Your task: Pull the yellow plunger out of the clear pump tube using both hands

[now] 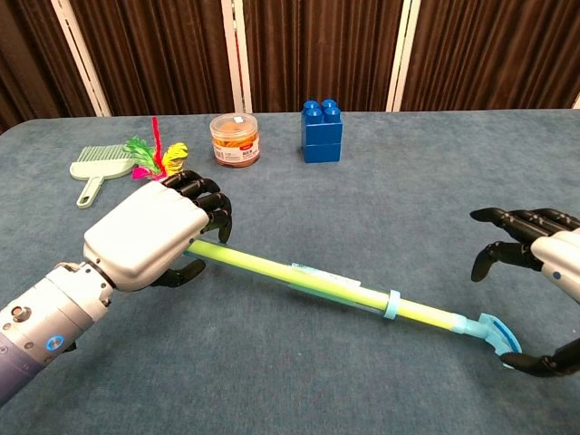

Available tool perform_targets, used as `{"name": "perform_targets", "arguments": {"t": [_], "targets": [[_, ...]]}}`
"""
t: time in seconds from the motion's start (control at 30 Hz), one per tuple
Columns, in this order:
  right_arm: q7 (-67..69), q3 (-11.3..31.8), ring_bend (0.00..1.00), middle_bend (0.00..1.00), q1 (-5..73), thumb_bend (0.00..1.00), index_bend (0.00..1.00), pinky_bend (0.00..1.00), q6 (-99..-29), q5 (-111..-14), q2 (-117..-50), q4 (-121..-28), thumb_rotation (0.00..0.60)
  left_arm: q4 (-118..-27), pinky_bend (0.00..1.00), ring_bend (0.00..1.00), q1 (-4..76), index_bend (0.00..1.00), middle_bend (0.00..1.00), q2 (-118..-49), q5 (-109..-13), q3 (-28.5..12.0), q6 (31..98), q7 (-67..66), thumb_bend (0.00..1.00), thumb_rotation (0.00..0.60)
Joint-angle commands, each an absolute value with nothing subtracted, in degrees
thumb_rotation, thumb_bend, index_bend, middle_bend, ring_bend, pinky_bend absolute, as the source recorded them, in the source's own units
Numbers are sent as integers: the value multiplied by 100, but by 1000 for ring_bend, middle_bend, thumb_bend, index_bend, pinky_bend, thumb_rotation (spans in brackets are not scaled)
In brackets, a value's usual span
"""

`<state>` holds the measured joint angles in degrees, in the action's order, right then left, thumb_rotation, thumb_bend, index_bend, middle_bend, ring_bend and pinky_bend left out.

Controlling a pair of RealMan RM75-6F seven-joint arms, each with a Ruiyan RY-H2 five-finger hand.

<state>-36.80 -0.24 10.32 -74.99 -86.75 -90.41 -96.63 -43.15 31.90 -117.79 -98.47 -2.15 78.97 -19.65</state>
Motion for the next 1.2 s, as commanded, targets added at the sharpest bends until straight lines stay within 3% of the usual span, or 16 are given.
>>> {"name": "perform_targets", "arguments": {"t": [0.03, 0.67, 0.83, 1.0, 1.2], "targets": [[-3737, -51, 0, 0, 1025, 212, 337, 0, -7465, -8617, -9108, -9652, 600, -4307, 160, 156, 3182, 562, 268, -11816, -9845, -190, 7913, -1942, 487, 600], [-3628, 16, 0, 0, 1123, 210, 316, 0, -7249, -8306, -9700, -9033, 600, -4437, 161, 156, 3122, 563, 270, -12011, -9919, 10, 8079, -1850, 483, 600], [-3502, 10, 0, 25, 1145, 260, 449, 0, -7165, -8223, -9754, -8821, 600, -4529, 160, 156, 3120, 564, 270, -11981, -9934, 7, 8158, -1873, 483, 600], [-3366, -28, 0, 116, 1152, 338, 671, 0, -7126, -8205, -9772, -8671, 600, -4599, 160, 156, 3130, 564, 270, -11933, -9910, -20, 8163, -1893, 483, 600], [-3310, -1, 0, 176, 1148, 388, 786, 9, -7236, -8253, -9733, -8607, 600, -4686, 160, 156, 3117, 570, 278, -11848, -9885, -29, 8183, -1916, 484, 600]]}}
